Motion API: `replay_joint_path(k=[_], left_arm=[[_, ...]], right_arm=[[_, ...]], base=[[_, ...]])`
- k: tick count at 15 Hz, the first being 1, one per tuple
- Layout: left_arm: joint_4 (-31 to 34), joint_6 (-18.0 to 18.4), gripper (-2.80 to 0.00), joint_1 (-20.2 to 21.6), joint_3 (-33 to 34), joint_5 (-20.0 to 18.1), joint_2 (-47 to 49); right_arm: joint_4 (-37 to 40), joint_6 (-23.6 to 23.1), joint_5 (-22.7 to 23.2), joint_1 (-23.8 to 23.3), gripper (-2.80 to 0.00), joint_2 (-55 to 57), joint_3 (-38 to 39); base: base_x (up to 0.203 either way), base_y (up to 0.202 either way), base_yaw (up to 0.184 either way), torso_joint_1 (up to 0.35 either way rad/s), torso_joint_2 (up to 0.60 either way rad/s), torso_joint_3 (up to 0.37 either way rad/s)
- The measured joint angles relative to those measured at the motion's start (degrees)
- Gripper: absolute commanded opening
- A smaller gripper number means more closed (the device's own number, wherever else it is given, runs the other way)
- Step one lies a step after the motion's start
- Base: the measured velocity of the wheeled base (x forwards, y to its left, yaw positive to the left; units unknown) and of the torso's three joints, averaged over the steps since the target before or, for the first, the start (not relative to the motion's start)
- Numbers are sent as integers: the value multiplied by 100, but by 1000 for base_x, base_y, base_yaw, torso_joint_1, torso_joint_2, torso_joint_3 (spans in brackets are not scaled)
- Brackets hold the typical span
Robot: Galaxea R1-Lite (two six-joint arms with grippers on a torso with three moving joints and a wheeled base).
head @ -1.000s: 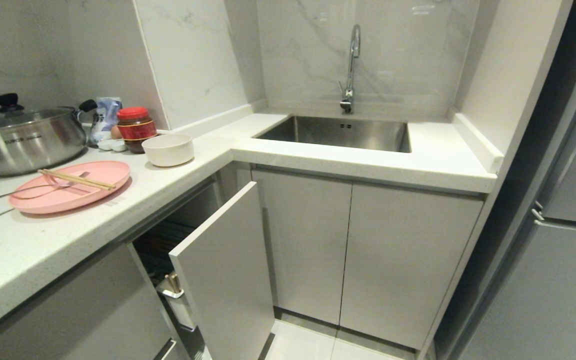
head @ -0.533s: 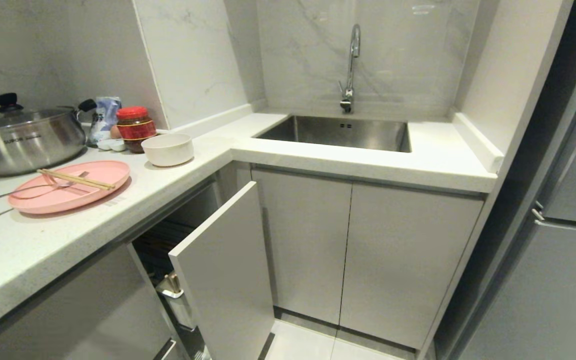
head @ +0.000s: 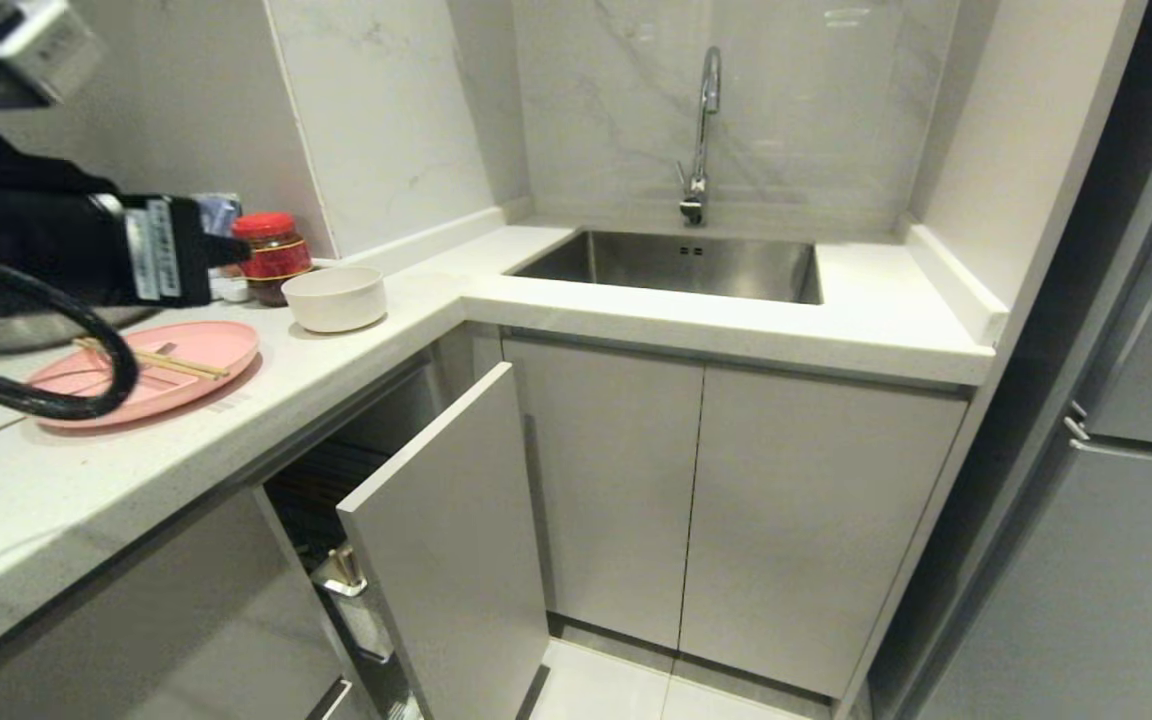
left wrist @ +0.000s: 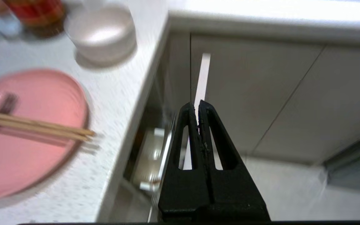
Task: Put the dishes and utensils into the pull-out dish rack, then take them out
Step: Open the cupboard
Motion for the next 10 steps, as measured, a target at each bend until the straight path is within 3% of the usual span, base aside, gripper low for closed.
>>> replay_joint_path(k=[6,10], left_arm=[[1034,-11,-280,-142,-270,369,968],[1121,-30,-280,-9,-405,424,1650]], right_arm=[[1,2,0,0,-280,0,0],[1,2,0,0,-280,0,0]], base=[[0,0,0,0,0,0],[0,0,0,0,0,0]])
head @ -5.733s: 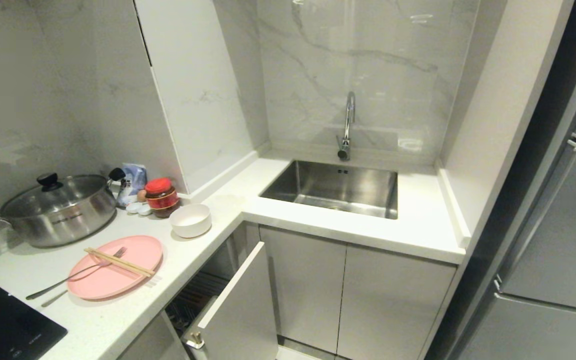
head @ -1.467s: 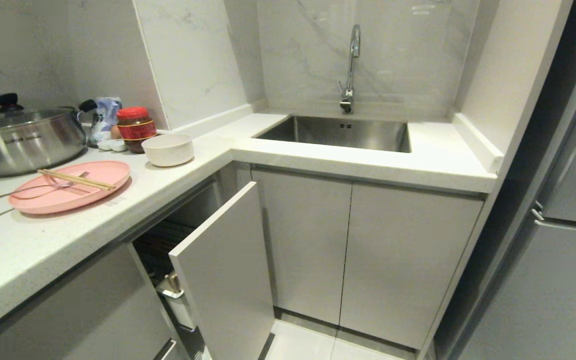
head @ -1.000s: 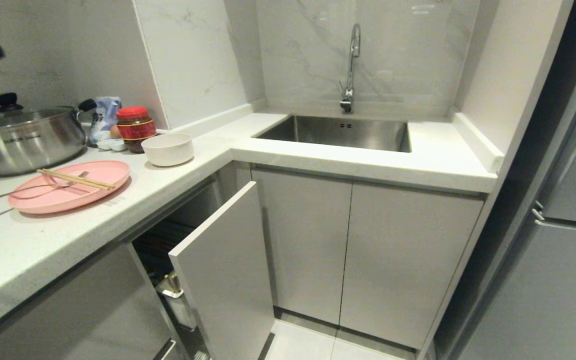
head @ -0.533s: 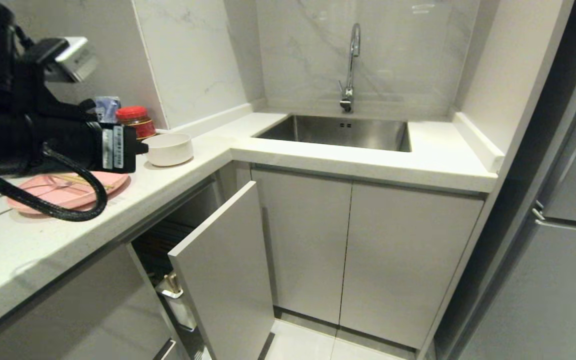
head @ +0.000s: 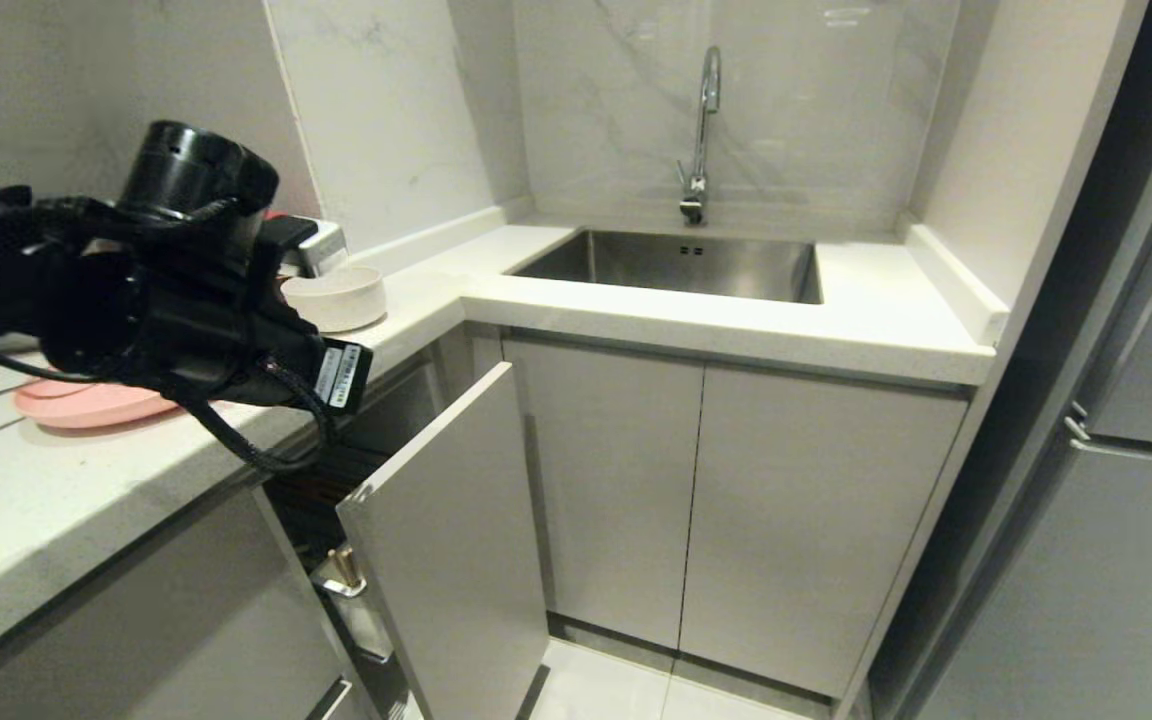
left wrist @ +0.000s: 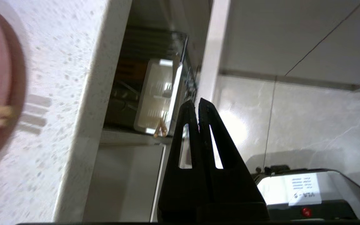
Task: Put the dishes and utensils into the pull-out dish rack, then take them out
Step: Open the cupboard
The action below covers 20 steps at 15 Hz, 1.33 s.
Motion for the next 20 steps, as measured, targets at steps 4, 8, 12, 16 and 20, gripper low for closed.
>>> replay_joint_path(k=[4,8,12,16,20], left_arm=[[30,-15,-280,175,-109,76,658],[12,-22,-280,231,-173,80,1221],[-16,-11,-280,273,-198,86,1567],[-17,-9,-280,280,-182,79,1662],[6,-17,-280,207,-170,23,1659]], right_arm=[[0,-2,0,0,-280,0,0],[0,-2,0,0,-280,0,0],[0,0,0,0,-280,0,0],[0,-2,0,0,-280,0,0],[-2,0,0,0,-280,0,0]], base=[[0,0,0,0,0,0],[0,0,0,0,0,0],[0,0,0,0,0,0],[0,0,0,0,0,0],[0,0,0,0,0,0]])
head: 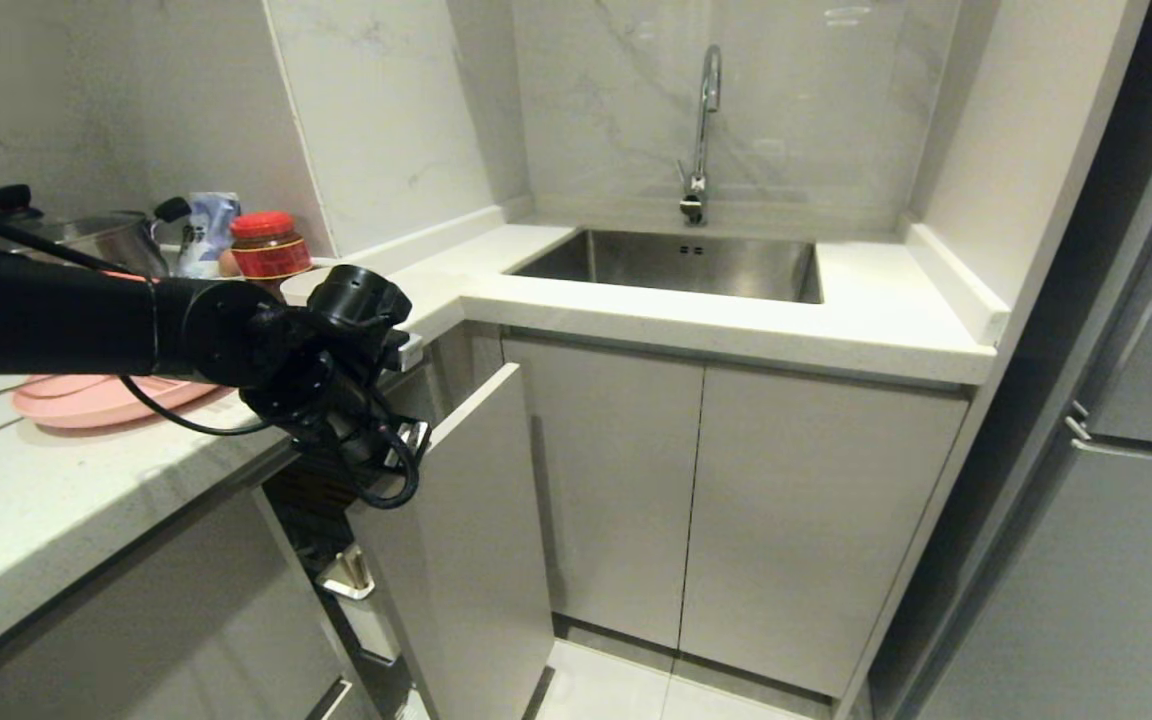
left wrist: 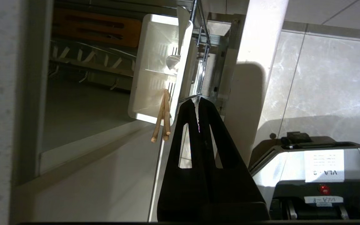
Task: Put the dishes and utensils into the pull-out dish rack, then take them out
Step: Open the cupboard
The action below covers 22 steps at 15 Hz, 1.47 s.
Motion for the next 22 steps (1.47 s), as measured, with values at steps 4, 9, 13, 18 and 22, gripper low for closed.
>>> replay_joint_path(k=[4,9,13,18,22], left_arm=[[0,-5,-280,-158,60,-145,-52],[28,-9,-280,-337,140,-549,-87],[24,-19,-280,-571,207,-715,-101],[20,-209,-280,-890,284,-1140,-120],[22,-432,-280,-1110,293,-1665,-124]], right_arm=[[0,-2,0,0,-280,0,0],[1,-2,0,0,-280,0,0],[1,-2,0,0,-280,0,0],[1,-2,0,0,-280,0,0],[2,-2,0,0,-280,0,0]], base=[[0,0,0,0,0,0],[0,0,0,0,0,0],[0,0,0,0,0,0],[0,0,0,0,0,0],[0,0,0,0,0,0]])
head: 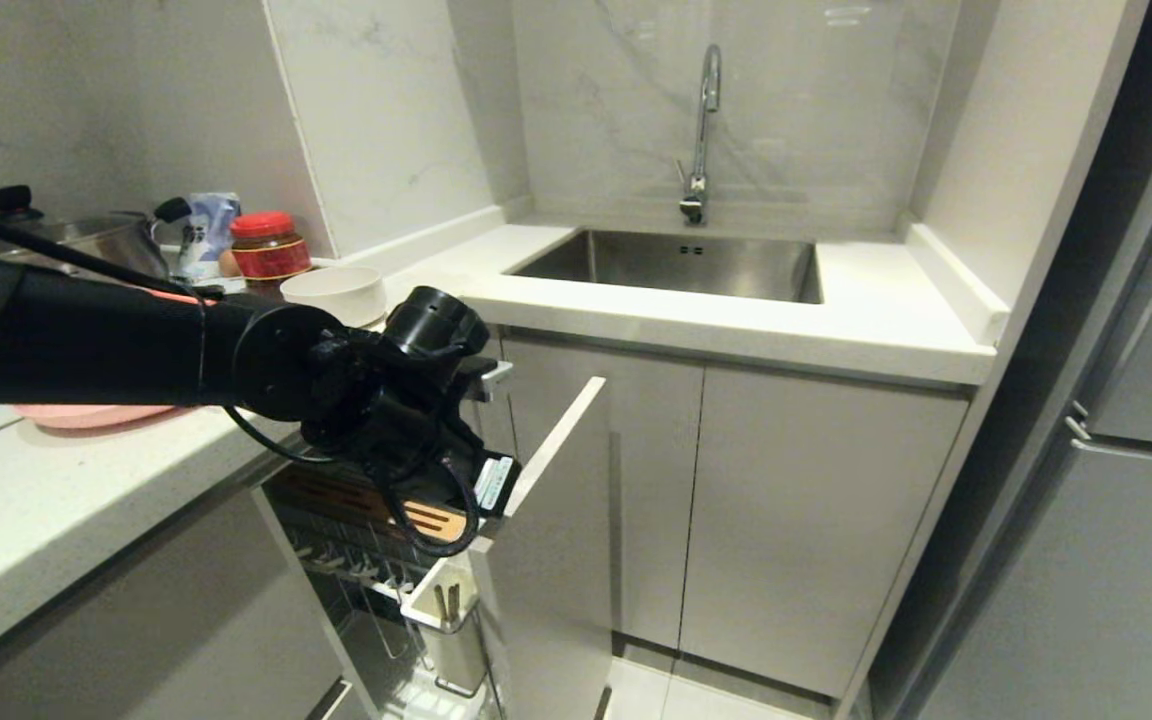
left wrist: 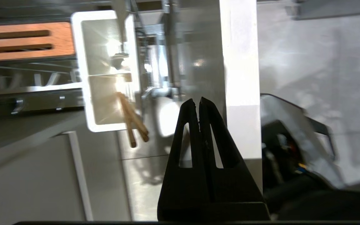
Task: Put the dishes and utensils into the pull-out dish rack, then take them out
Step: Open the cupboard
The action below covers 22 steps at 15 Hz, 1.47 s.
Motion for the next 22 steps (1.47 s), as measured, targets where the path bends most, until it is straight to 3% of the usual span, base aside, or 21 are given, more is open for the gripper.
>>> replay_joint_path(k=[10,18,22], left_arm=[[-22,-780,-280,-756,-63,-748,208],[-216,-1671,-280,-1107,-155,-1985,249],[-228,-1744,-280,-1198,-155,-2294,256]], right_arm=[[1,0,0,0,-280,0,0],[1,0,0,0,-280,0,0],[-2,0,0,0,-280,0,0]], base=[[0,0,0,0,0,0],[0,0,0,0,0,0],[0,0,0,0,0,0]])
